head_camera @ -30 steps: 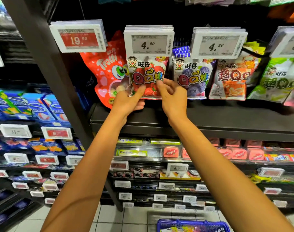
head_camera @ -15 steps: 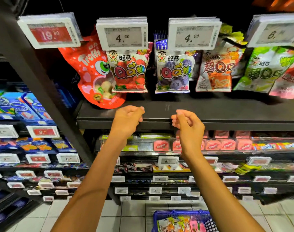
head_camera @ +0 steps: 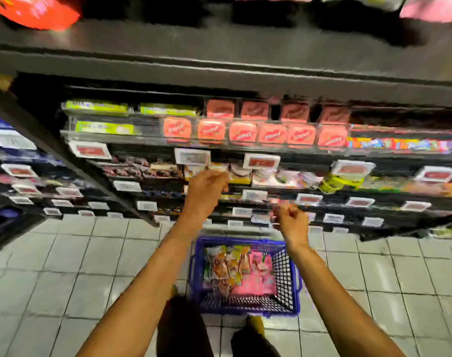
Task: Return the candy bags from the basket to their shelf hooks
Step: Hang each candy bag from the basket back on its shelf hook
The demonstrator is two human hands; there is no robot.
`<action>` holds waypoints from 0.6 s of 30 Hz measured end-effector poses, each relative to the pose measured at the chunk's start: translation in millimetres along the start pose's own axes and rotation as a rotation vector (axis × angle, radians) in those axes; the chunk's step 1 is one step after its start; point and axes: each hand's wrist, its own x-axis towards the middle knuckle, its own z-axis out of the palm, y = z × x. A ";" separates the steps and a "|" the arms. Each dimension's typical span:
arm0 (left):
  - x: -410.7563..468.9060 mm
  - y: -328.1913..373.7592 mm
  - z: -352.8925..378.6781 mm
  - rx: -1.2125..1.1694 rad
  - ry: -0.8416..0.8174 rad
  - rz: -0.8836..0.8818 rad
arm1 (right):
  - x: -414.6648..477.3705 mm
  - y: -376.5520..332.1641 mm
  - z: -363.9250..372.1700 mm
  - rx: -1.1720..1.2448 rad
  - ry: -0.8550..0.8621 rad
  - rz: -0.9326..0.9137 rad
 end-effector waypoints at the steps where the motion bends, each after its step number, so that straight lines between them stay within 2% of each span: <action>1: -0.9 -27.4 16.4 0.008 0.012 -0.069 | 6.8 27.4 -12.3 -0.027 -0.006 0.048; 7: -18.1 -202.5 79.9 0.082 0.073 -0.402 | 32.7 174.4 -62.9 -0.131 -0.065 0.280; 10: -23.5 -280.2 89.8 0.148 0.016 -0.540 | 43.1 231.9 -69.1 -0.150 -0.104 0.346; 15: -12.1 -382.3 107.3 0.218 0.027 -0.590 | 70.1 312.8 -49.5 -0.187 -0.128 0.477; 18: -0.2 -440.1 117.8 0.224 0.012 -0.653 | 90.1 360.9 -32.3 -0.252 -0.229 0.512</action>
